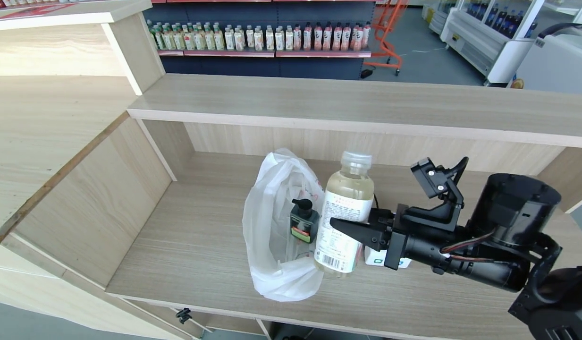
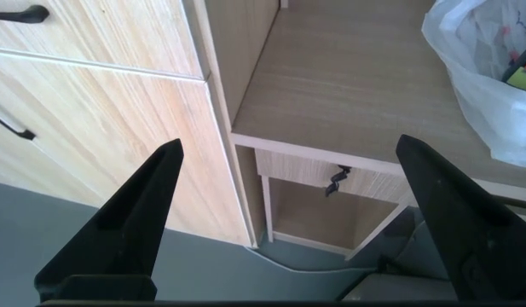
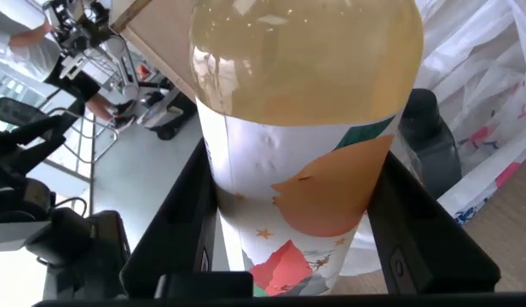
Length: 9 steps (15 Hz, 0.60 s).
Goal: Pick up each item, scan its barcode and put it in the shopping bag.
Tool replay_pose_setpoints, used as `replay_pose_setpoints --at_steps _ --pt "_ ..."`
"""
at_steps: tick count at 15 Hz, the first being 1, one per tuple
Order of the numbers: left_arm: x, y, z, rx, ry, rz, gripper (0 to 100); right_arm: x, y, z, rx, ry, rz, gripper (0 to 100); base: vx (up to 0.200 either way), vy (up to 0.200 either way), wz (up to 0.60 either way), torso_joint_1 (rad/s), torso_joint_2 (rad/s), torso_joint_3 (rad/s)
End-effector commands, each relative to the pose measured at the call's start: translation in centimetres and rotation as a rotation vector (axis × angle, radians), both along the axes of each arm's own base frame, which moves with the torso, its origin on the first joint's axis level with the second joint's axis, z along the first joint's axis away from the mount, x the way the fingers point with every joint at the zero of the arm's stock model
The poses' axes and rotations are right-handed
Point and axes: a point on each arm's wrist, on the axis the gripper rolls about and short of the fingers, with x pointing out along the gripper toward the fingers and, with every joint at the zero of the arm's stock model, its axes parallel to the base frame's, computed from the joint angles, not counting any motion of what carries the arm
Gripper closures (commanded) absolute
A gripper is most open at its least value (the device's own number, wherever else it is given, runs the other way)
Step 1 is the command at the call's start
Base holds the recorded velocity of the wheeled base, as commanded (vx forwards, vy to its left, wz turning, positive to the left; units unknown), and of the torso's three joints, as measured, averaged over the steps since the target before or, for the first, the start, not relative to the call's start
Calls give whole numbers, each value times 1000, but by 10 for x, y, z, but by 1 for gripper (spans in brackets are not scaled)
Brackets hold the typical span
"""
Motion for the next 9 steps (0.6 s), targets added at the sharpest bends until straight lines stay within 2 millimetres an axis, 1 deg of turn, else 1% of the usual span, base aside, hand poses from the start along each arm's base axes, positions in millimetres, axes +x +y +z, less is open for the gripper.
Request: replay_pose_setpoints --at_steps 1,3,5,6,8,9 --pt "0 0 0 0 0 1 0 11 8 -26 -36 22 10 100 0 0 0 0 0 0" --pt "0 0 0 0 0 1 0 26 18 -47 -24 -35 9 100 0 0 0 0 0 0" --pt "0 0 0 0 0 1 0 32 25 -62 -21 -44 21 100 0 0 0 0 0 0" --pt "0 0 0 0 0 1 0 33 27 -64 -23 -43 27 100 0 0 0 0 0 0" --pt "0 0 0 0 0 1 0 44 38 -76 -44 -61 49 100 0 0 0 0 0 0" --pt "0 0 0 0 0 1 0 48 40 -83 -61 -70 51 100 0 0 0 0 0 0"
